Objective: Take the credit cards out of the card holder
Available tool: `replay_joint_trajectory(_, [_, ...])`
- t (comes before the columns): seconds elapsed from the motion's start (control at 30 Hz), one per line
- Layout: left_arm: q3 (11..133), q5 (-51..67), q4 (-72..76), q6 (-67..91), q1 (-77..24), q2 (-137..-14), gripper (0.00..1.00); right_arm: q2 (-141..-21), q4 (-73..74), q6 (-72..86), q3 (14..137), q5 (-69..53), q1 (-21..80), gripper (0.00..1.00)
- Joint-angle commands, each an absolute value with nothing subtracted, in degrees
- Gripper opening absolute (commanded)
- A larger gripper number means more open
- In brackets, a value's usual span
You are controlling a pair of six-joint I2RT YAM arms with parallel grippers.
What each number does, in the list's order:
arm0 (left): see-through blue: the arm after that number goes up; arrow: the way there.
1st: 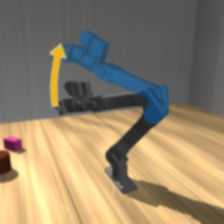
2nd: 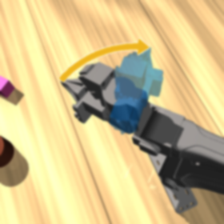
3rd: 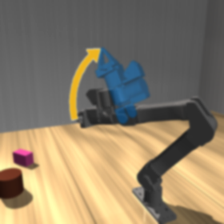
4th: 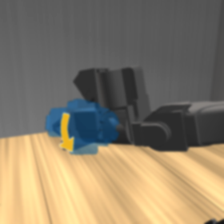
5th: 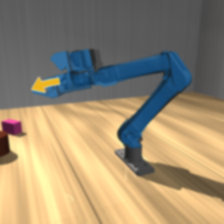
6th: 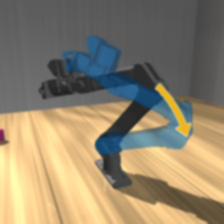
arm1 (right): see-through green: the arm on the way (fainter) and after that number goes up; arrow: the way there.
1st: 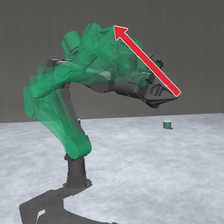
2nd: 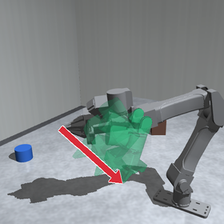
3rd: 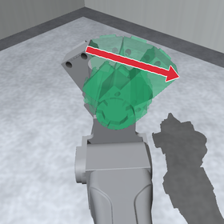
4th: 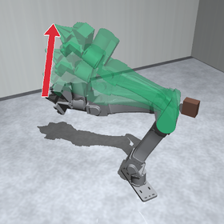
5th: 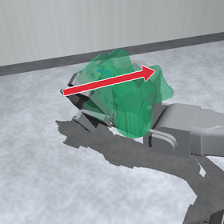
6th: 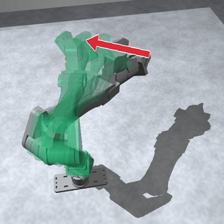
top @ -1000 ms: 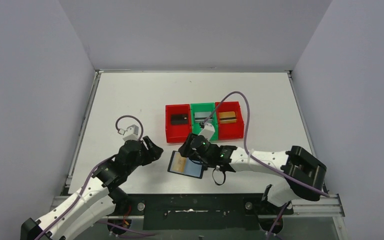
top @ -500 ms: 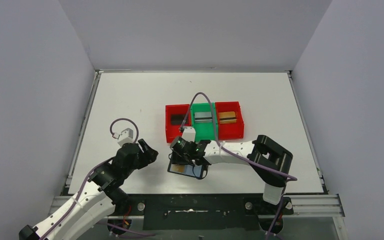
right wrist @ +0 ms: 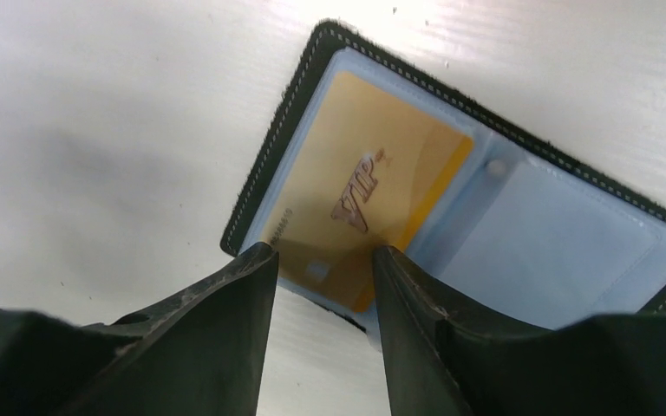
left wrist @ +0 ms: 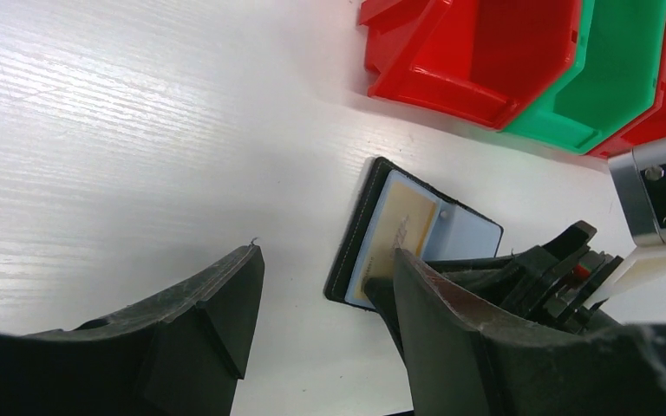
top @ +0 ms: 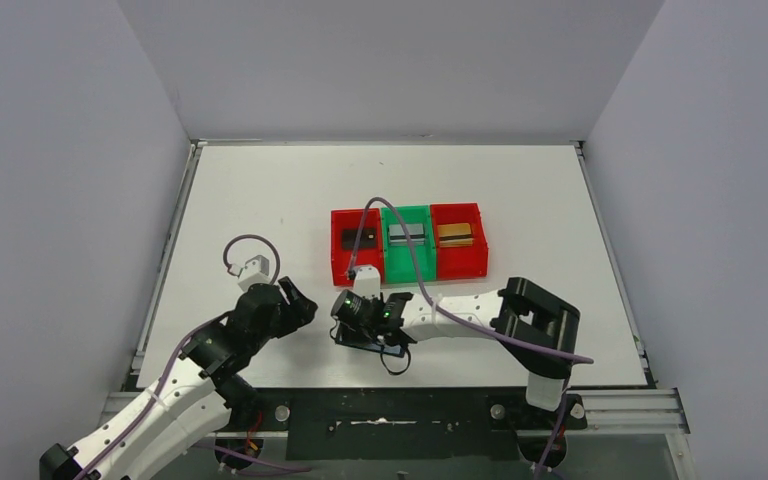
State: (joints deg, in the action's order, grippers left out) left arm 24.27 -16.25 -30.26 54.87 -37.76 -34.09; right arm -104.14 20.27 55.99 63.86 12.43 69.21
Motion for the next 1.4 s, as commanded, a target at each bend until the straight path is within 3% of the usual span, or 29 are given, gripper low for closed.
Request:
replay_joint_trajectory(0.0, [26.88,-16.09,-27.85,54.23,-37.47,-34.07,0.56,-100.64,20.28,54.86,59.39,13.04,71.15,0.46])
replay_joint_trajectory(0.4, [26.33,-13.32,-24.78,52.49,-37.5,-36.06,0.56,-90.29,16.39,55.41,50.95,15.7,71.35,0.44])
replay_joint_trajectory(0.63, [25.33,-4.19,-15.95,50.18,-37.58,-40.95,0.52,-85.06,11.09,53.21,50.32,12.48,69.36,0.43])
replay_joint_trajectory(1.03, [23.84,10.64,-3.56,52.1,-38.93,-52.96,0.46,-86.45,5.14,58.82,45.63,7.79,64.56,0.39])
replay_joint_trajectory(1.37, [23.06,8.91,-1.57,54.14,-43.68,-58.25,0.42,-88.8,5.16,60.84,44.5,6.68,63.47,0.34])
